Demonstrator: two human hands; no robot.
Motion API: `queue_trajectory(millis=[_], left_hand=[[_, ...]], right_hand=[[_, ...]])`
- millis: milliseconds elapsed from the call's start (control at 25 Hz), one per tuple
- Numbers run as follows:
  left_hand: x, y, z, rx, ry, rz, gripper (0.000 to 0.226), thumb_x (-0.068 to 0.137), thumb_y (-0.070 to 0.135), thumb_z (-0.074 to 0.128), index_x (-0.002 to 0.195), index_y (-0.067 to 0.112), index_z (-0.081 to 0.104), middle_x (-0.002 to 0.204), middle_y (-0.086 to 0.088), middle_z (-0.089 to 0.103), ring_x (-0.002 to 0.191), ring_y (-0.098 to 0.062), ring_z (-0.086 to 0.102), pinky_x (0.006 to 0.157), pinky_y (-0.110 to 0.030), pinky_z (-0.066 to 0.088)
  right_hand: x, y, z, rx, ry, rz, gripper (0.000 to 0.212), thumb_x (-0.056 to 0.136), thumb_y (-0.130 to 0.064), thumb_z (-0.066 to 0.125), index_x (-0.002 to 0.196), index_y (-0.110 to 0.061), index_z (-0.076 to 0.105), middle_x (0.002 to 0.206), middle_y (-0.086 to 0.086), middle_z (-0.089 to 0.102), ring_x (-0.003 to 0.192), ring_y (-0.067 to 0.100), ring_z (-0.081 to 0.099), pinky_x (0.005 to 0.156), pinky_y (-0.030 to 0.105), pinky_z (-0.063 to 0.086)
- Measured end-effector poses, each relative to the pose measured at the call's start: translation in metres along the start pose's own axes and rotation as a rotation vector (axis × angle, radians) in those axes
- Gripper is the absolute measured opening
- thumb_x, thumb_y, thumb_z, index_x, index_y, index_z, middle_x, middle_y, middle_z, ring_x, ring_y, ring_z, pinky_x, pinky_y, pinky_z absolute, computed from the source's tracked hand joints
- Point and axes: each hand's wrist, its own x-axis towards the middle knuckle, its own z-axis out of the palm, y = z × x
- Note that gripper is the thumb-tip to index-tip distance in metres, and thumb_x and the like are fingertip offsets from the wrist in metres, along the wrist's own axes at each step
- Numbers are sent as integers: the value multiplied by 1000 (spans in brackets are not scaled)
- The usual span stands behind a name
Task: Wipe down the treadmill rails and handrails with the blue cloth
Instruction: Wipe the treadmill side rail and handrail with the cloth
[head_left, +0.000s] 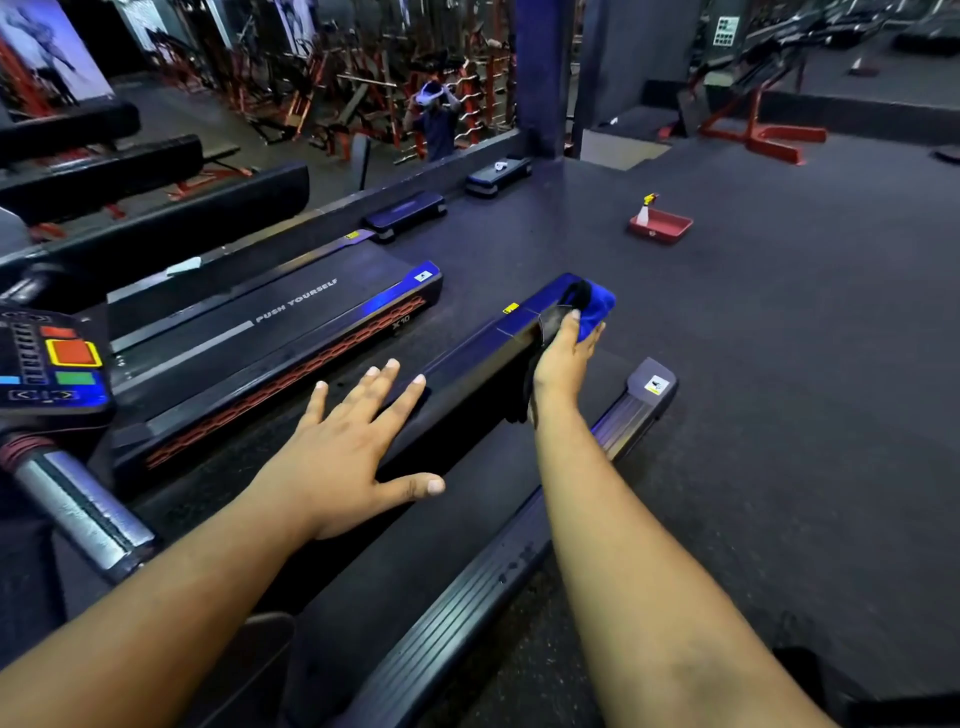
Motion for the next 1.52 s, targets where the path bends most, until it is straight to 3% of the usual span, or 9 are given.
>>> queue_trajectory(millis=[160, 240, 360, 480, 720, 880, 1160, 1360, 1520], left_hand=[[2, 0, 1, -9, 12, 0, 104, 67, 100, 8, 149, 45, -26, 162, 6, -27, 150, -11, -22, 122, -53, -8], [1, 0, 1, -4, 8, 0, 105, 67, 100, 9, 150, 44, -24, 161, 6, -28, 150, -11, -22, 122, -52, -7], [2, -1, 1, -6, 6, -2, 107, 67, 99, 10, 151, 42, -23, 161, 7, -28, 149, -11, -22, 122, -52, -7], [0, 1, 1, -22, 16, 1, 108, 68, 99, 12, 152, 40, -22, 162, 7, -28, 149, -10, -23, 122, -52, -8], [-1, 0, 0, -61, 14, 11, 112, 63, 102, 6, 151, 38, -23, 161, 8, -30, 149, -9, -22, 122, -51, -7], [0, 0, -2, -66, 13, 22, 113, 64, 101, 6, 152, 36, -24, 160, 7, -33, 149, -10, -24, 123, -51, -7], [1, -4, 0, -70, 33, 28, 115, 64, 101, 7, 154, 35, -20, 161, 6, -29, 150, -10, -22, 122, -50, -6], [1, -3, -1, -70, 19, 29, 111, 69, 98, 15, 154, 36, -19, 162, 6, -28, 150, -11, -20, 122, -50, -6], [2, -3, 0, -72, 29, 29, 114, 66, 100, 14, 155, 36, -17, 162, 6, -28, 151, -12, -19, 122, -51, -5]], right_hand=[[-91, 19, 8, -175, -139, -282, 72, 96, -49, 39, 157, -26, 10, 166, 2, -6, 152, 17, -8, 120, 32, -3], [-61, 6, 3, -371, -184, -432, 64, 96, -44, 44, 155, -29, 25, 167, 1, -4, 153, 22, -8, 120, 42, 3], [29, -44, 0, -704, -213, -374, 49, 97, -37, 46, 144, -28, 46, 166, -4, 11, 152, 26, -6, 115, 65, 15], [28, -59, 1, -852, -249, -370, 47, 94, -37, 44, 138, -21, 53, 160, -3, 27, 152, 25, 0, 115, 67, 15], [-109, 9, -11, -723, -367, -689, 55, 94, -50, 43, 146, -31, 42, 164, -6, 16, 153, 19, -8, 116, 64, 6], [-31, -18, -2, -491, -120, -329, 56, 99, -43, 48, 152, -40, 30, 166, -12, 1, 153, 17, -6, 112, 74, 5], [-141, 43, 14, -10, -109, -203, 68, 97, -48, 37, 152, -35, -2, 165, -10, -7, 150, 6, -10, 122, 30, -3], [-32, 12, 13, 54, 85, 180, 69, 103, -46, 37, 157, -12, 10, 166, 4, 9, 153, 22, 13, 124, 40, 13], [-138, 27, 18, -106, -68, -209, 70, 96, -46, 40, 157, -27, 11, 166, -3, -4, 152, 15, -4, 123, 33, 0]])
